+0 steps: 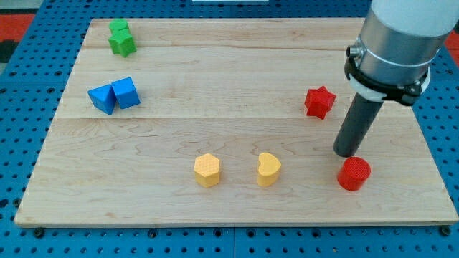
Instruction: Push red star to bottom center
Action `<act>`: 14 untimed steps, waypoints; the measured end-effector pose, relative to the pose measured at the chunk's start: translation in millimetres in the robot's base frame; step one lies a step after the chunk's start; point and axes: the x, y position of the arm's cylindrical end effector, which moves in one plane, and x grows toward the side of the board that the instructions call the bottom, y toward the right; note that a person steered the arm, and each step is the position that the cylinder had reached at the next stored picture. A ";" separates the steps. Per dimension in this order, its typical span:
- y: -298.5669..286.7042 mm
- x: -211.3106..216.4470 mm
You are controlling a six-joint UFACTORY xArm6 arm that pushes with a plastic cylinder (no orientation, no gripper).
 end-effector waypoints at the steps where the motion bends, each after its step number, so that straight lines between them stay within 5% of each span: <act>1: 35.0 -46.3; 3: -30.4 -91.2; 4: 18.8 -113.3; 6: -65.1 -99.2; 9: -89.9 -134.3; 10: -153.6 -123.7; 12: -104.9 -81.9; 14: -227.3 -80.8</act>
